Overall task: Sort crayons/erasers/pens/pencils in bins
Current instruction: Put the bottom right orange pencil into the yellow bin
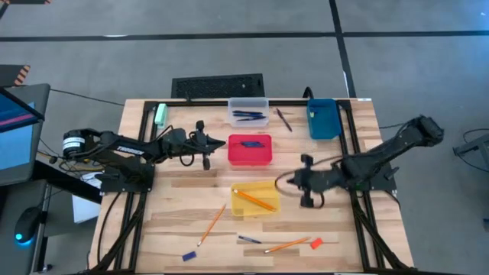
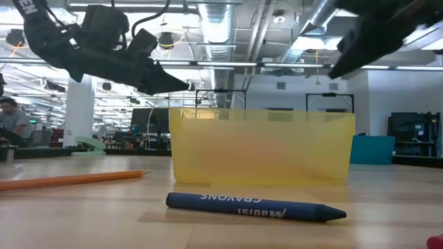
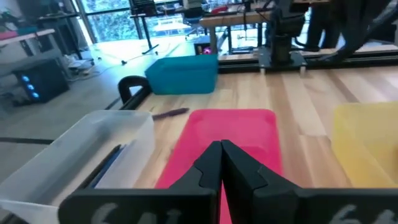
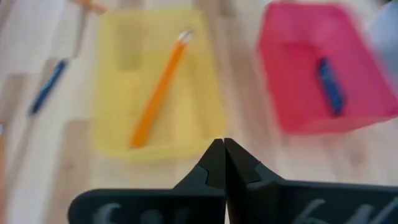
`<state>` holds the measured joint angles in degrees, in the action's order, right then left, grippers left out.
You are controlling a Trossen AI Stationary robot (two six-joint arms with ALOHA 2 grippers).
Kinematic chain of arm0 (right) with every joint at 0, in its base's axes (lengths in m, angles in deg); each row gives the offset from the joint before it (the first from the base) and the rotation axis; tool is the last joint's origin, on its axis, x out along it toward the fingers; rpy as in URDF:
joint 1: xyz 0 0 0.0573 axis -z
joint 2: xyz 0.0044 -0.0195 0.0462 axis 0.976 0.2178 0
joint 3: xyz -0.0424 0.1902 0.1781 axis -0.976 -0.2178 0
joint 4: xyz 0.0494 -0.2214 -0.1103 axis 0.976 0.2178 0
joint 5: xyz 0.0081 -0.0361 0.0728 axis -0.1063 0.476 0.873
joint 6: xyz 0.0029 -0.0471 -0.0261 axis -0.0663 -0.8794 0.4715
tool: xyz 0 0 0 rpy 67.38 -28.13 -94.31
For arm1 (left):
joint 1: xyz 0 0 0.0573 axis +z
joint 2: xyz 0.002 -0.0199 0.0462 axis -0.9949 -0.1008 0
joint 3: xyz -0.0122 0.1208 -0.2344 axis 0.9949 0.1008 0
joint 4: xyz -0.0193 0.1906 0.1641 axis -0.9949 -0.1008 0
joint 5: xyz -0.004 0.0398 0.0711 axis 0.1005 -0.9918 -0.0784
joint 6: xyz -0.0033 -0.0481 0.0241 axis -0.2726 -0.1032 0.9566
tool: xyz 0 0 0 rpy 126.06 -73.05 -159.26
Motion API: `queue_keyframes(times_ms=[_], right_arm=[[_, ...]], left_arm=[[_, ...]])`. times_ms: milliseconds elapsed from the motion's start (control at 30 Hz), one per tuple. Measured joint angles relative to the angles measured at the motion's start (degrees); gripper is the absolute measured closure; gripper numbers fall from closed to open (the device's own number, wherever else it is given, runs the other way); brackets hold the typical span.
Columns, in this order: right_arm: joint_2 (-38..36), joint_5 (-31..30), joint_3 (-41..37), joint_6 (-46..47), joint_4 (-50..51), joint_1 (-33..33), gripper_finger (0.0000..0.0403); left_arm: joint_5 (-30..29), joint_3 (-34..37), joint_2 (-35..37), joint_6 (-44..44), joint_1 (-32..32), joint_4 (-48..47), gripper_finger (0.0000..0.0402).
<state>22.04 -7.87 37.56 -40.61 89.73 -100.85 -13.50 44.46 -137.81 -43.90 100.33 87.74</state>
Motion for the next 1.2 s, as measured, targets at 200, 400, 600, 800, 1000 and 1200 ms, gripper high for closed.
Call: queue_keyframes(times_ms=[200, 400, 600, 800, 1000, 1200], right_arm=[[10.03, 0.00, 8.16, 11.08, 7.48, -9.37, 0.0388], [21.15, 0.05, 16.98, 19.55, 14.79, -15.56, 0.0346], [30.83, 1.92, 25.14, 23.55, 18.08, -18.76, 0.0304], [39.31, 6.70, 32.22, 25.27, 20.05, -20.65, 0.0269], [46.62, 11.43, 37.77, 26.25, 21.12, -21.70, 0.0251], [51.25, 15.14, 40.24, 27.05, 21.10, -21.70, 0.0259]], left_arm=[[0.21, 0.02, 0.00, 1.95, 0.00, 0.17, 0.0401], [0.21, 0.02, 0.00, 2.29, 0.00, 0.39, 0.0401], [0.87, 0.02, 0.00, 4.36, 0.00, 0.39, 0.0401], [2.48, 0.02, -0.02, 4.66, 0.00, 0.37, 0.0401], [3.94, 0.00, -0.02, 3.56, -0.82, -0.65, 0.0401], [3.97, 0.00, -0.04, 6.38, -1.94, -1.94, 0.0401]])
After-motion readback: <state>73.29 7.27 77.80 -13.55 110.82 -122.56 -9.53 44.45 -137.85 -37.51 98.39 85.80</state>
